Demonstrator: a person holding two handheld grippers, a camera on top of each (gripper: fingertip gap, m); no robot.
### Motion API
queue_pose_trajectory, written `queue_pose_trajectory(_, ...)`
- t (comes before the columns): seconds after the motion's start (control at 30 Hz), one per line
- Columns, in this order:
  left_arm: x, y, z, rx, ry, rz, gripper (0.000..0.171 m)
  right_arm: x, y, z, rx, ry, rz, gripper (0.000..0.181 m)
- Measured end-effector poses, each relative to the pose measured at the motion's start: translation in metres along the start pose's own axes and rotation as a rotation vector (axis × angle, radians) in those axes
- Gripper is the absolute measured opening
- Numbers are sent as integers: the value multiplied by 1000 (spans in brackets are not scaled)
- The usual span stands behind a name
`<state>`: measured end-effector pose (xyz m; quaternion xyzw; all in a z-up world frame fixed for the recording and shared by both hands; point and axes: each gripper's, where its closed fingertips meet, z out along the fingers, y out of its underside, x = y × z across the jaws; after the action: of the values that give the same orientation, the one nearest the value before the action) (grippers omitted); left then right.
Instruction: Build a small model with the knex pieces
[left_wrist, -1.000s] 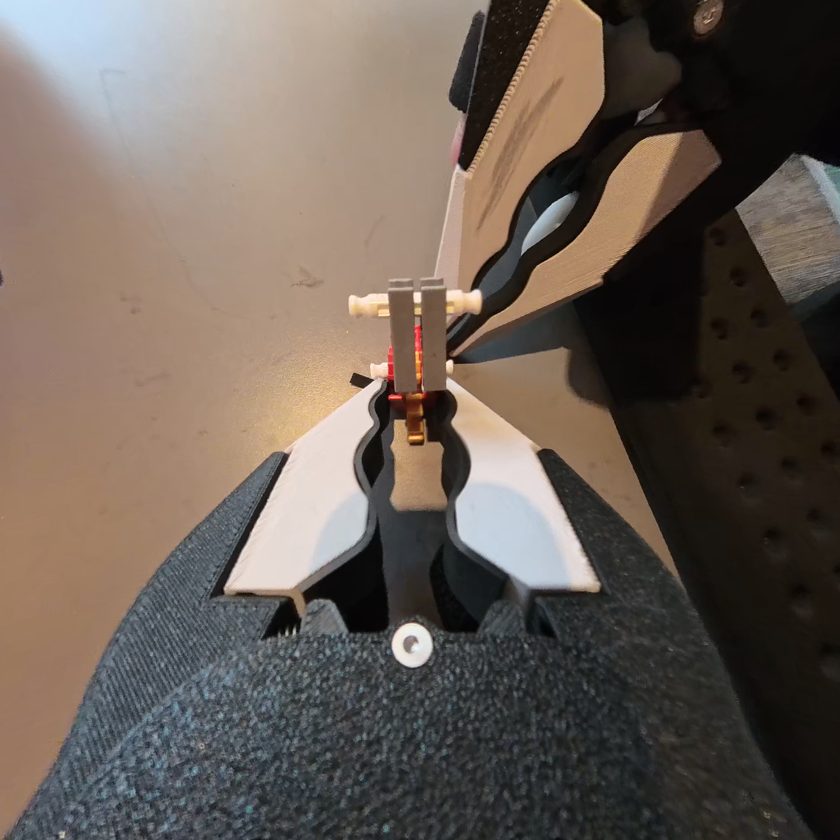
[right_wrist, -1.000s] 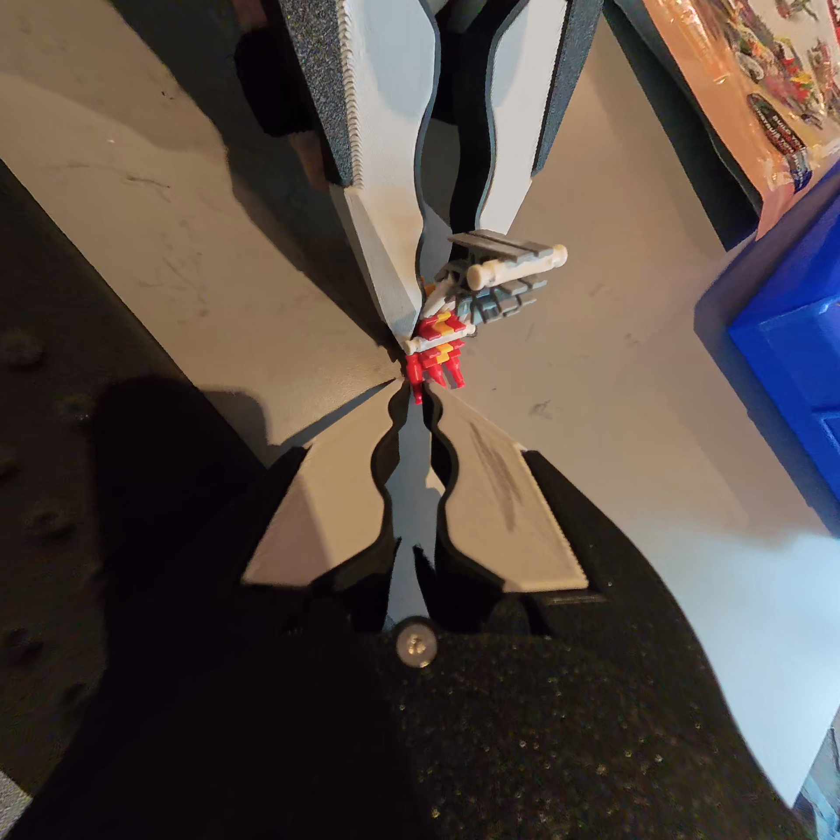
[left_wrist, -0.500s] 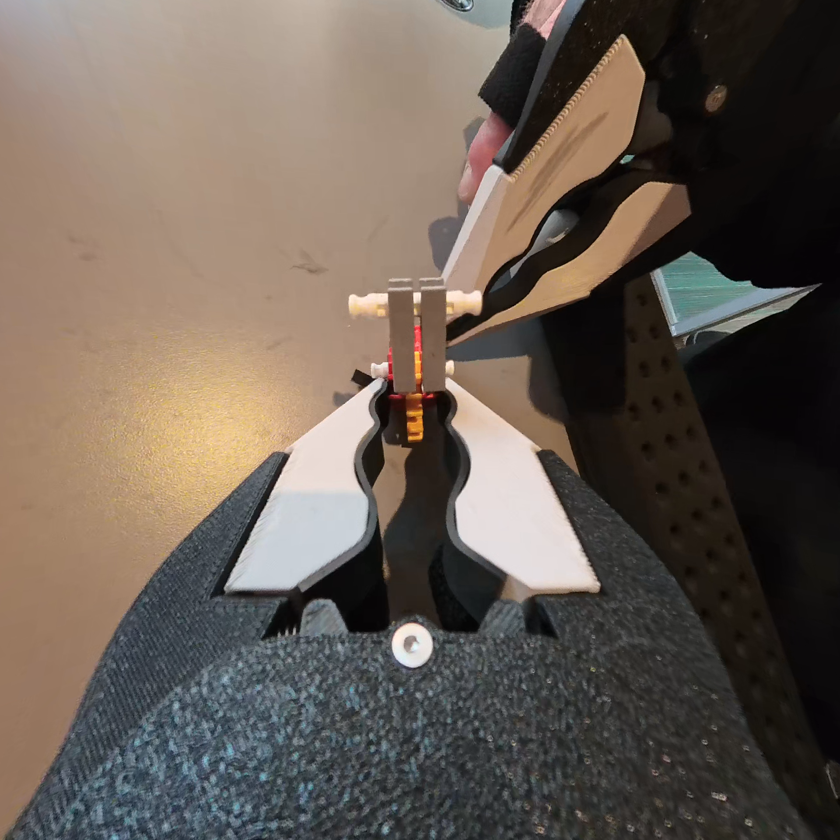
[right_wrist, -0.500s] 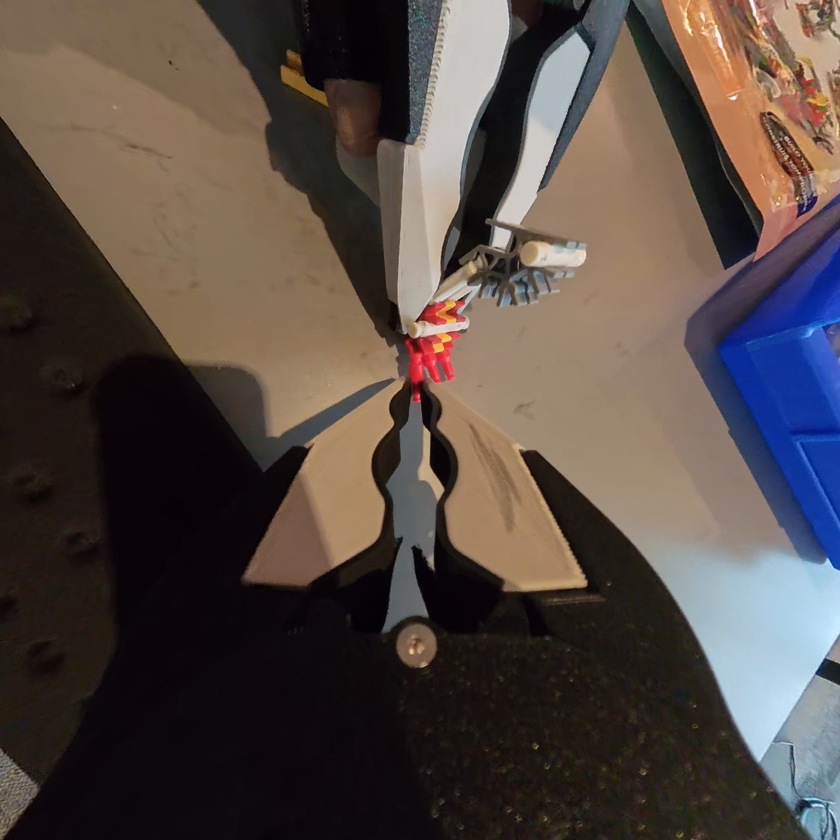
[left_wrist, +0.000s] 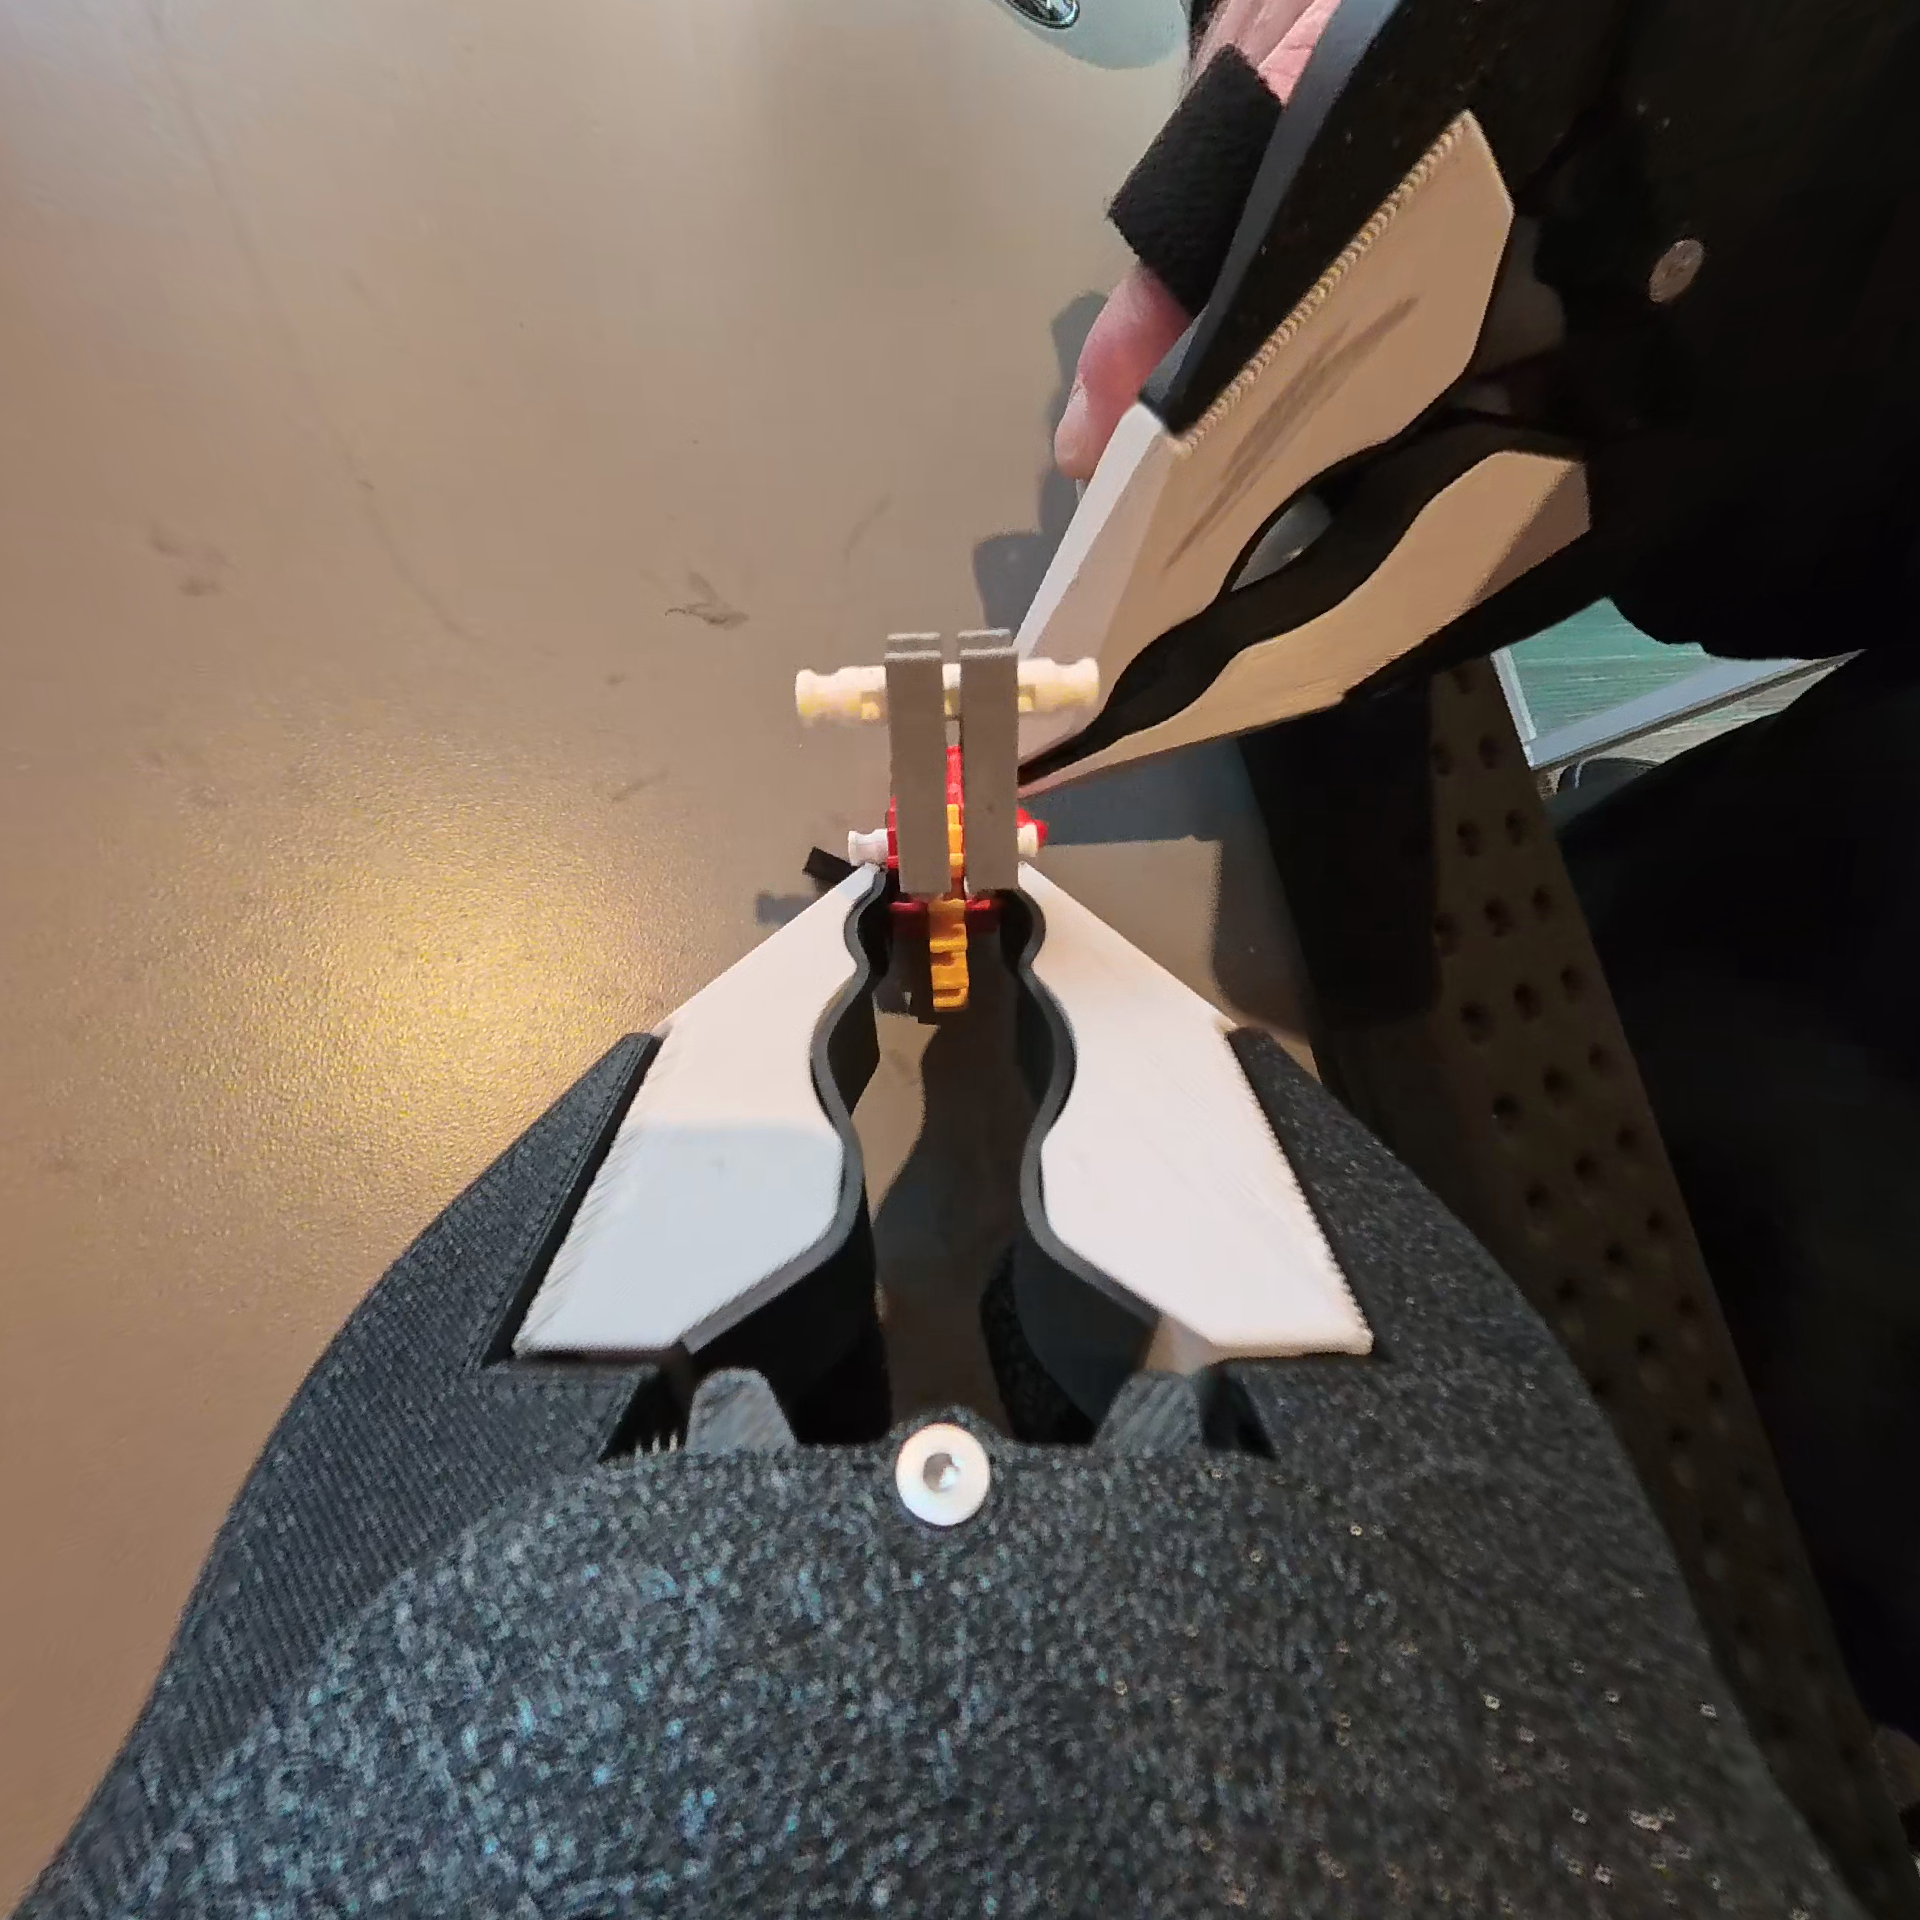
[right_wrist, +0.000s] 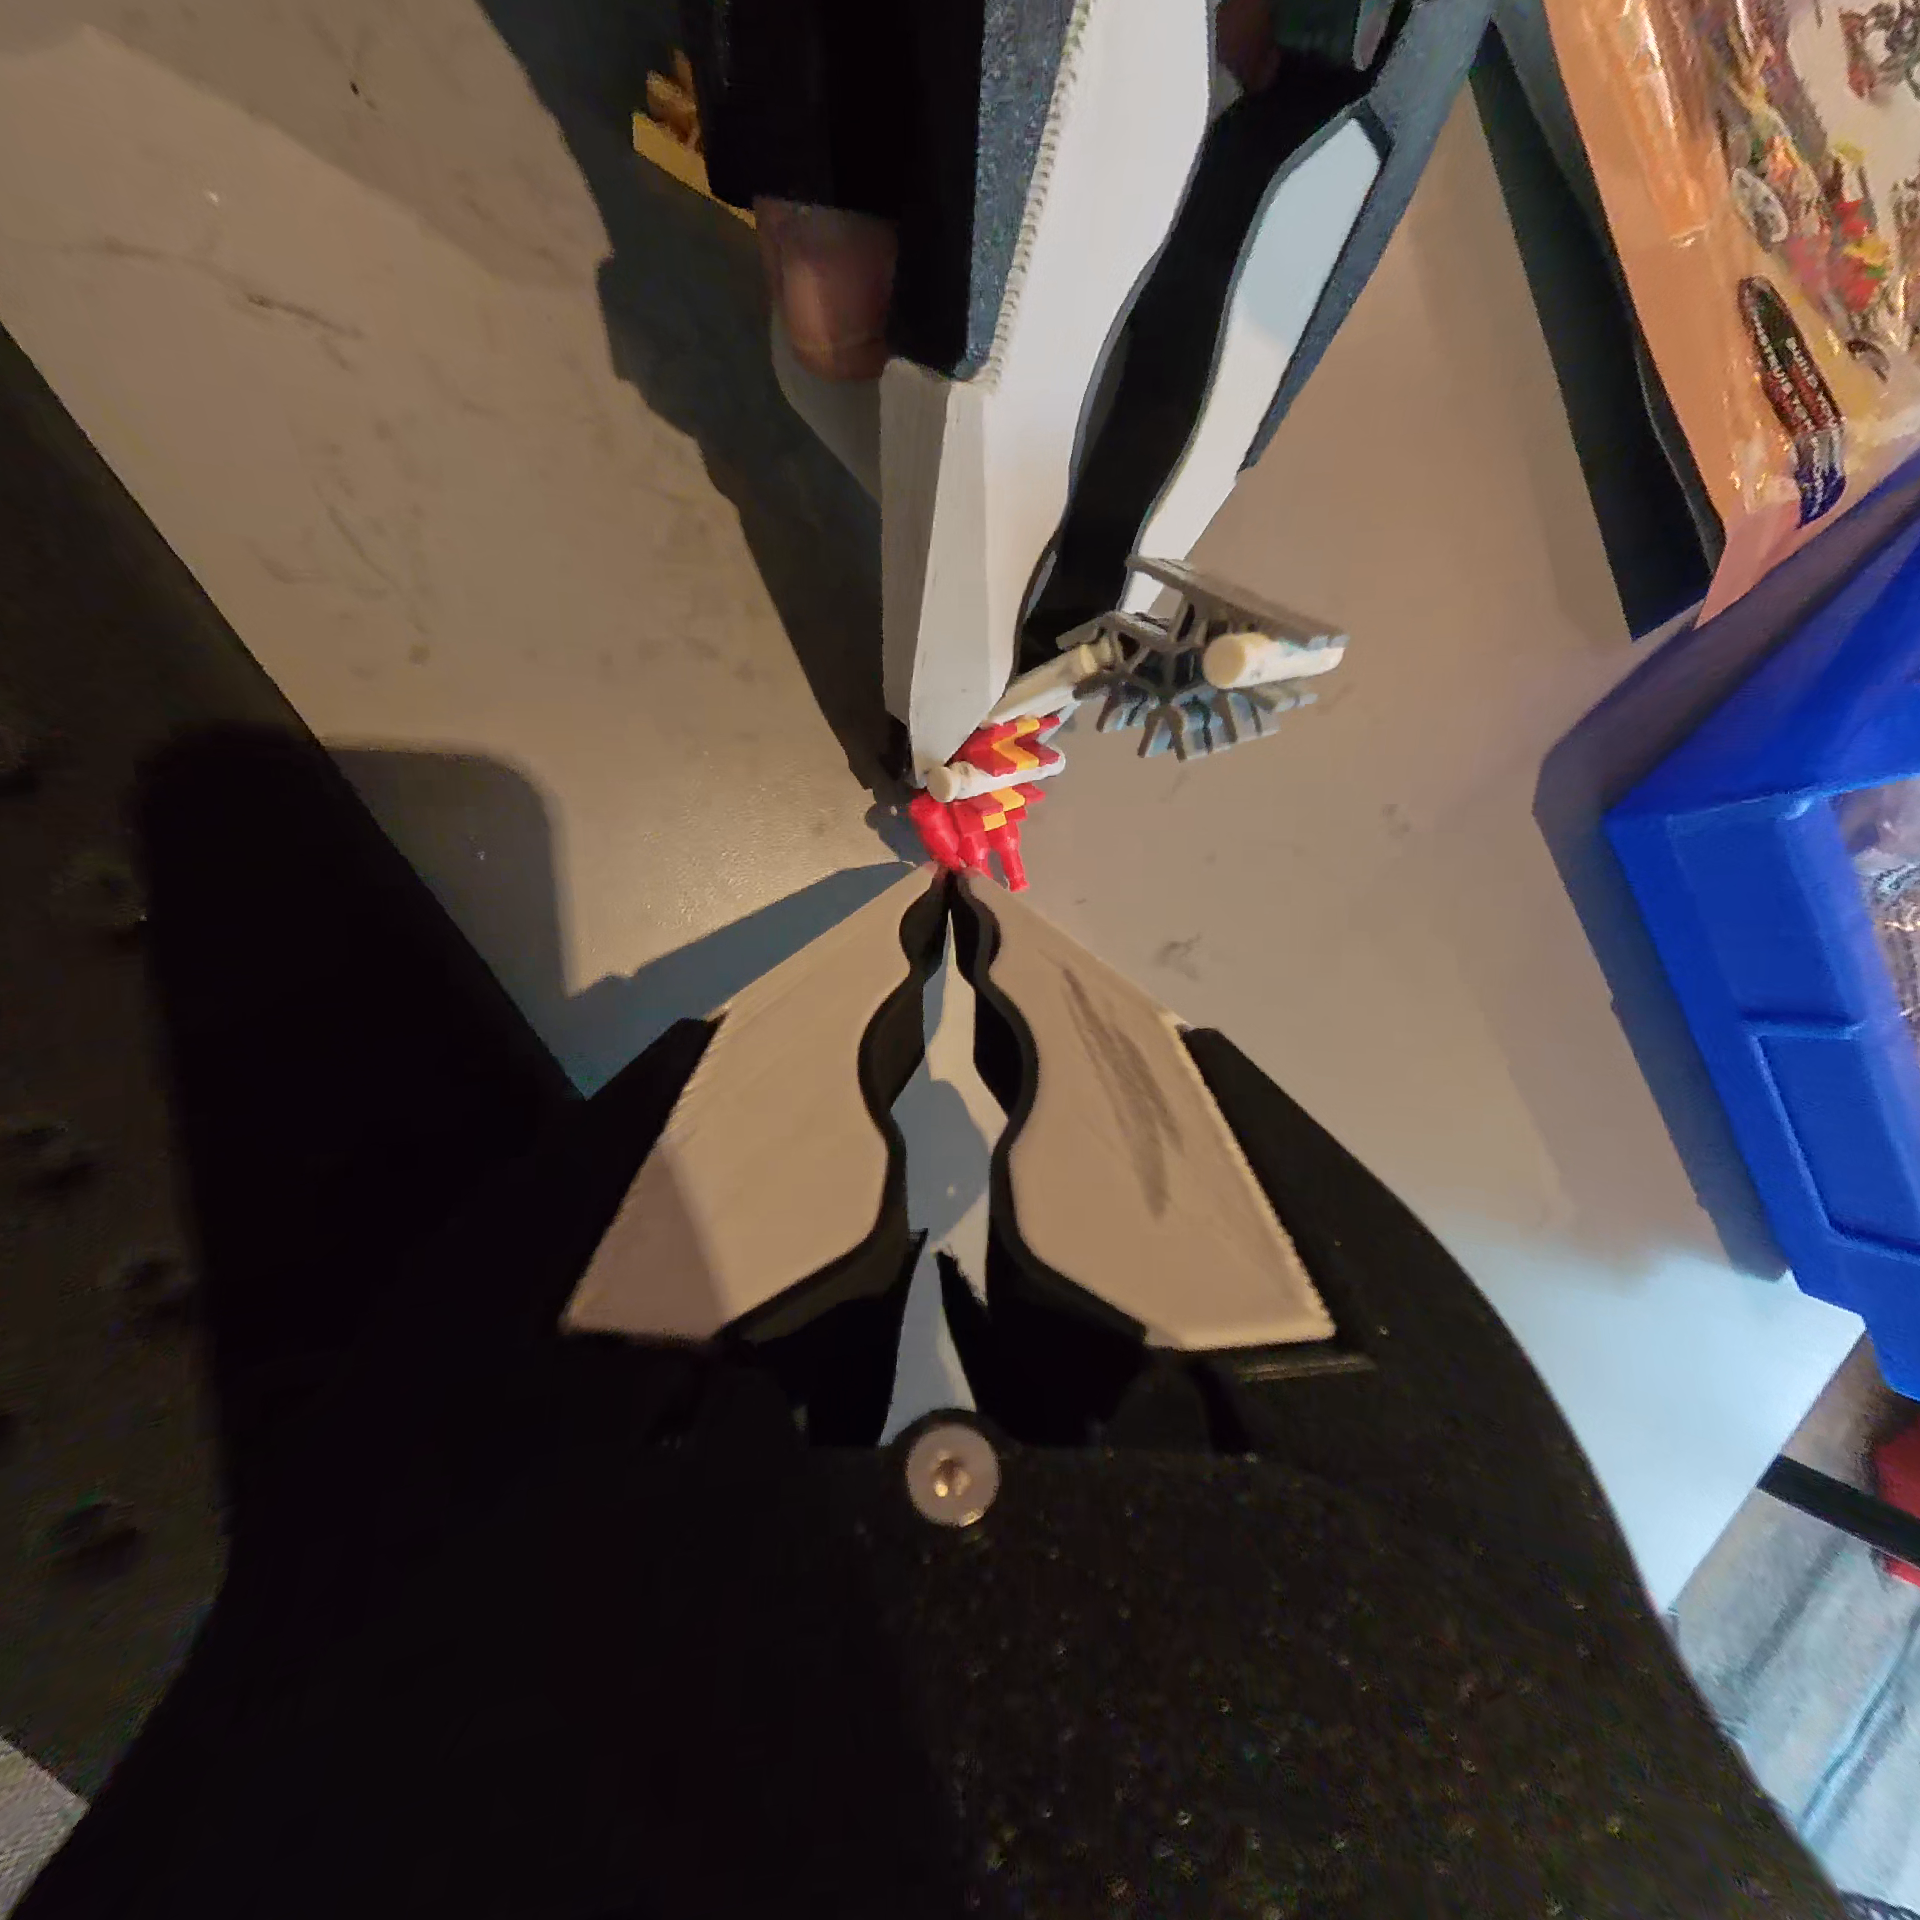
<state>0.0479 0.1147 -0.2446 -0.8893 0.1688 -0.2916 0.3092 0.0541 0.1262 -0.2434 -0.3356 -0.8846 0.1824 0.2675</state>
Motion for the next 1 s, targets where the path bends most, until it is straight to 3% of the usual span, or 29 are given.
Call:
queue_pose_trajectory(0.5, 0, 0, -2, 0, 3, -18, 18, -5, 0, 1, 40, 29, 54, 0)
queue_pose_trajectory(1.0, -11, 5, -13, -22, -67, 16, 18, -19, -14, 8, 134, -135, -24, 8)
